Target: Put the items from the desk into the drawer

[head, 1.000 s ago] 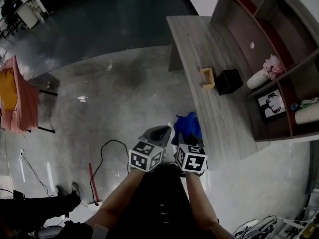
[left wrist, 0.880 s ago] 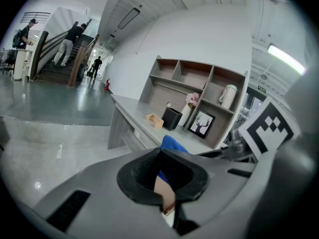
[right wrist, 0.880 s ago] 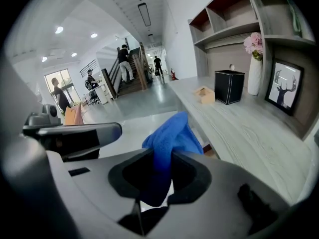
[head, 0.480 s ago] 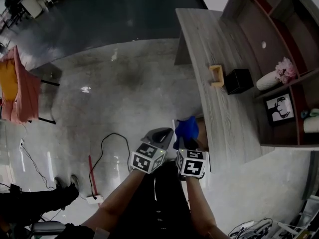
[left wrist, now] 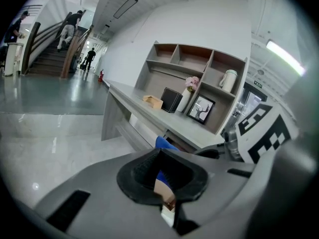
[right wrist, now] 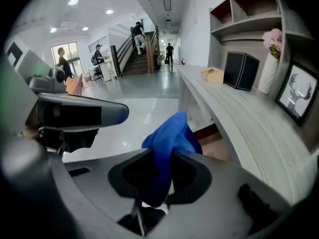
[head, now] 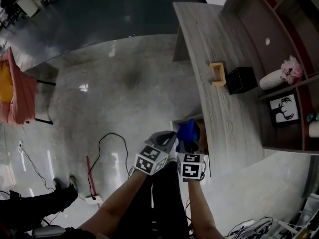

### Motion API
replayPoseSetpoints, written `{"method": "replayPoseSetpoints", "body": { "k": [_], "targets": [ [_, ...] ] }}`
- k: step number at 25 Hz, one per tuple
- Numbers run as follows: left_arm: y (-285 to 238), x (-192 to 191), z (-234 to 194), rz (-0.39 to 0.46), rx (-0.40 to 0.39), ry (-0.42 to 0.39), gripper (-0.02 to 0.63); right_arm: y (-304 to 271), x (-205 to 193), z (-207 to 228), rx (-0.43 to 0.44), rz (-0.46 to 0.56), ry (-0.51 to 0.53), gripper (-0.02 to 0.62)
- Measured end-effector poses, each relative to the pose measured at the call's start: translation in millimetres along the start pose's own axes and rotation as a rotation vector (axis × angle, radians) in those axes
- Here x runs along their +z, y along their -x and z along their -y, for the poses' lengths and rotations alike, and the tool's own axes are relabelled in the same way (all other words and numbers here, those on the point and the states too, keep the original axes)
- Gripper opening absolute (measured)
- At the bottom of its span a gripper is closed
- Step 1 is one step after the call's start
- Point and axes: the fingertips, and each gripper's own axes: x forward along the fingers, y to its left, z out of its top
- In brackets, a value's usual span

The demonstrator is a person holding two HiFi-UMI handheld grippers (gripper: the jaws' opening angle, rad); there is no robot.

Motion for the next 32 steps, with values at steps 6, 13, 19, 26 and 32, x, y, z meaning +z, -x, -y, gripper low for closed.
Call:
{"method": "replayPoseSetpoints", "body": {
  "k": [6, 13, 19, 26, 32],
  "targets": [
    [-11.7, -17.9, -3.2, -0.036, -0.007, 0.011, 0.011, -12.7, -19.7, 5.3, 0.001, -0.031, 0.01, 0.094],
    [-16.2, -26.1, -7.5, -0.041, -0.005, 0.003, 0.011, -31.9, -33.8, 11.4, 0.008, -0.045, 0.025, 0.103],
    [-15.5, -32.3, -9.7, -0.044, 0.002, 0.014, 0.011, -43.8, -44.9, 17.4, -0.001, -0.082, 0.047, 0.109],
    [-17.5, -36.7, -3.9, -0.062, -0.032, -0.009, 0.011, -44.3, -43.5, 22.1, -0.037, -0.072, 0.047, 0.169],
    [-16.8, -31.6, -3.2, -0.053, -0.031, -0.016, 0.011, -37.0, -44.4, 22.2, -0.053, -0.067, 0.041, 0.218]
  ]
}}
